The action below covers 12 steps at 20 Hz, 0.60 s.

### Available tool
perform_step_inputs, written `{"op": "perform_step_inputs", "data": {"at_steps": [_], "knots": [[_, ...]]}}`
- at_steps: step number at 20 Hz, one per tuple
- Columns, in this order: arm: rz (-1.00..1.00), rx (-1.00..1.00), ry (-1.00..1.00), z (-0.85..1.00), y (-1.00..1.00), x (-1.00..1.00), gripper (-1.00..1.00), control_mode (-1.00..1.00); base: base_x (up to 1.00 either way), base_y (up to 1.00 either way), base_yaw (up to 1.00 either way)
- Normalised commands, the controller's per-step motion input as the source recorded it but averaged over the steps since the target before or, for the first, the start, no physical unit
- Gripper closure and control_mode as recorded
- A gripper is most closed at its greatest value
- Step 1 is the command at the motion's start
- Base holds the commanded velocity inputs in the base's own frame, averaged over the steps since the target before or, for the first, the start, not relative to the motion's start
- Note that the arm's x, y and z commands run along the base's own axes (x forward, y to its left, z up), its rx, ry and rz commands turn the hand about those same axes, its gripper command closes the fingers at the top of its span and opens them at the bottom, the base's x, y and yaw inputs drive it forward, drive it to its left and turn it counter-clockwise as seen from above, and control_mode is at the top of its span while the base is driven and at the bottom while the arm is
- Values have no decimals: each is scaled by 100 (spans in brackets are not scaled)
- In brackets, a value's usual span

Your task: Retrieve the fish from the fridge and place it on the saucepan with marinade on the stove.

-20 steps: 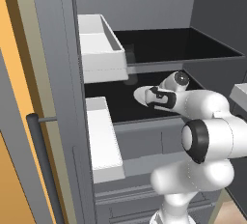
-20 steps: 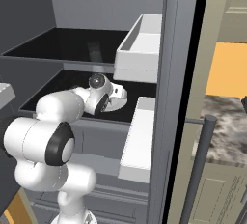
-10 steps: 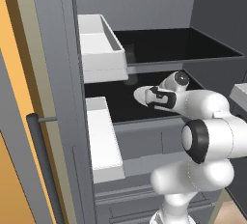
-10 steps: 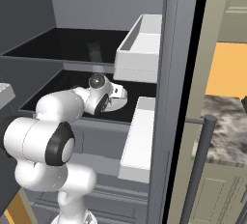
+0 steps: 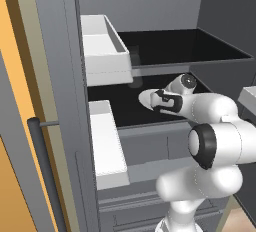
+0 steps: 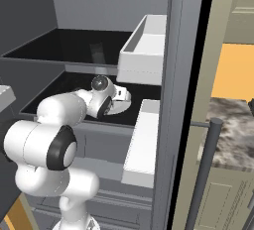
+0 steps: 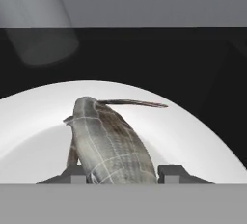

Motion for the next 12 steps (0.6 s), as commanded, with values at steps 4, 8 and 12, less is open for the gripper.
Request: {"op": "perform_step_inputs", "data": {"at_steps": [4,8,12], "knots": [[0,0,0,0,0,0,100,-100,0,0,0],[0,0,0,0,0,0,100,-100,0,0,0],[0,0,0,0,0,0,100,-100,0,0,0]]}}
